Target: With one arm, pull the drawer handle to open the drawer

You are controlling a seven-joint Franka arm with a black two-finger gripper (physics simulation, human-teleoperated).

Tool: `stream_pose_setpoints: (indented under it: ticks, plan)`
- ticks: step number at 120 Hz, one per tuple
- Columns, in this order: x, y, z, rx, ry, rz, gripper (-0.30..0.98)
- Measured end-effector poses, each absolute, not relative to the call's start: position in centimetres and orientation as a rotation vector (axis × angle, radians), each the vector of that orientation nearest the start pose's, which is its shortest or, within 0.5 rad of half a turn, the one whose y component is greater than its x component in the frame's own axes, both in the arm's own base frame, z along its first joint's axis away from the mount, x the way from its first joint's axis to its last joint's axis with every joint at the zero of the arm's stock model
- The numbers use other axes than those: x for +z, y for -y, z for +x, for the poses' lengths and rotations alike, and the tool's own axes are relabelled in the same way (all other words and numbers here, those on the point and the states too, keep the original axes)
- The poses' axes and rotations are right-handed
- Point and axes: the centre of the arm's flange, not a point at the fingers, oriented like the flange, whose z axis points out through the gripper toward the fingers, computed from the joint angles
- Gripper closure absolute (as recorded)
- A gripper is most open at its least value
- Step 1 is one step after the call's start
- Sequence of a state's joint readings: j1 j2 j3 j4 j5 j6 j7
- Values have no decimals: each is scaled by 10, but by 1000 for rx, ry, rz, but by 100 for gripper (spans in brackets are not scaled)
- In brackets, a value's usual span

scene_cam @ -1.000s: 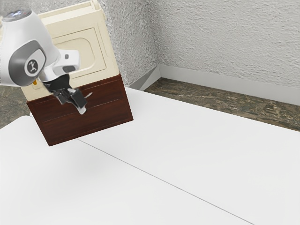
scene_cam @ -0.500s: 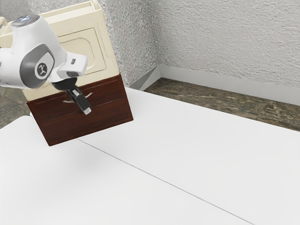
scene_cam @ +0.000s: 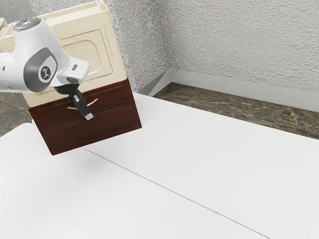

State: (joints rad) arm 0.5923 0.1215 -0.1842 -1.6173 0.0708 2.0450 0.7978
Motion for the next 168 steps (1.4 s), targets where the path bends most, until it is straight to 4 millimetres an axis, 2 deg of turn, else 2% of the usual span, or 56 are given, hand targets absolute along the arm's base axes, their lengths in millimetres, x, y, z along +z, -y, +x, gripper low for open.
stream_pose_setpoints:
  ticks: [12, 46, 65, 82, 122, 134, 146, 168]
  plan:
    - [576, -271, 572, -330, -593, -2849, 0]
    - [573, -273, 575, -323, -663, -2829, 0]
    - [567, -283, 573, -306, -672, -2830, 0]
    - [564, -283, 573, -300, -693, -2828, 0]
    - [562, -276, 578, -314, -735, -2811, 9]
    - [556, -274, 577, -310, -741, -2814, 4]
    - [553, -275, 577, -310, -742, -2817, 10]
    - [544, -266, 570, -288, -749, -2829, 13]
